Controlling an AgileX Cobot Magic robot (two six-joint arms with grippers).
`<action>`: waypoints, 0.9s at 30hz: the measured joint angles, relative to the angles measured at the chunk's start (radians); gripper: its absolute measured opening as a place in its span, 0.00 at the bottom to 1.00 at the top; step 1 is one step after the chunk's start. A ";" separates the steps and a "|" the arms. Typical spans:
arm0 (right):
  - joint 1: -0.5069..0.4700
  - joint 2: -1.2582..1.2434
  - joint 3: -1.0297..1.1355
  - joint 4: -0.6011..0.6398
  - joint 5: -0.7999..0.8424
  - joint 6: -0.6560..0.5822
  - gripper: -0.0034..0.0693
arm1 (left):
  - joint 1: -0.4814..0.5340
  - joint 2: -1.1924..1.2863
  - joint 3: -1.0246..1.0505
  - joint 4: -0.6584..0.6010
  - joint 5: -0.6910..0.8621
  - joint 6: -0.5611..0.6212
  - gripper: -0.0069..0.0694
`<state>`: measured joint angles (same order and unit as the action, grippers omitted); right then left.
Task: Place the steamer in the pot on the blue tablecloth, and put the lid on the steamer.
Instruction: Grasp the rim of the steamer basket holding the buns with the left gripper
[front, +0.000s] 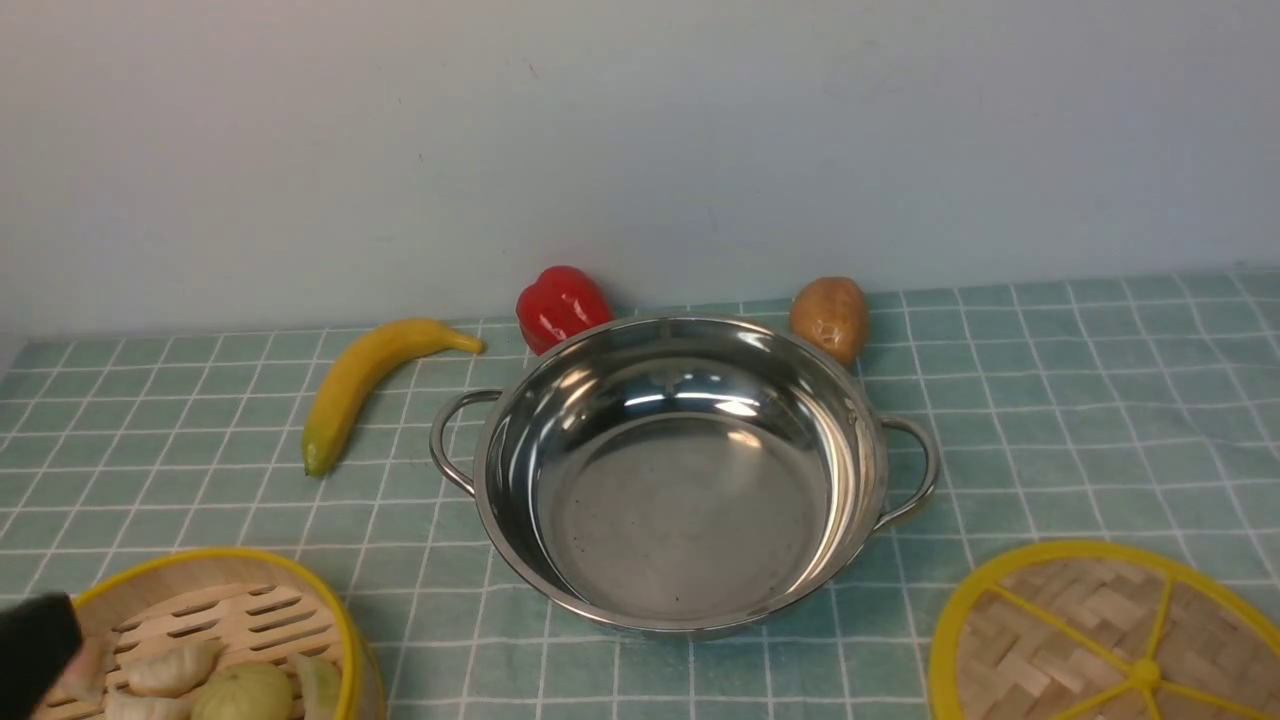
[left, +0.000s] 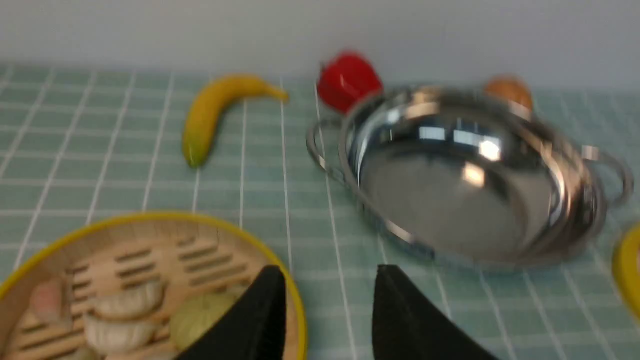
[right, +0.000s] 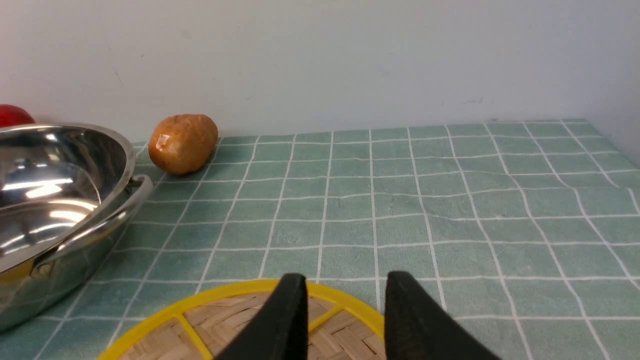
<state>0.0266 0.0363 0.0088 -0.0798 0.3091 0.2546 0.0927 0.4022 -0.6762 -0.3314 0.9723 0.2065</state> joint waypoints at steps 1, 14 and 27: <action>0.000 0.000 0.000 0.000 0.000 0.000 0.38 | 0.000 0.015 -0.005 0.001 0.027 0.021 0.41; 0.000 0.000 0.000 0.000 0.000 0.000 0.38 | -0.002 0.390 -0.048 0.042 0.238 0.406 0.41; 0.000 0.000 0.000 0.000 0.000 0.000 0.38 | -0.170 0.672 -0.050 0.177 0.246 0.432 0.54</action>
<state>0.0266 0.0363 0.0088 -0.0798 0.3091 0.2546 -0.0768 1.0743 -0.7260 -0.1539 1.2187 0.6382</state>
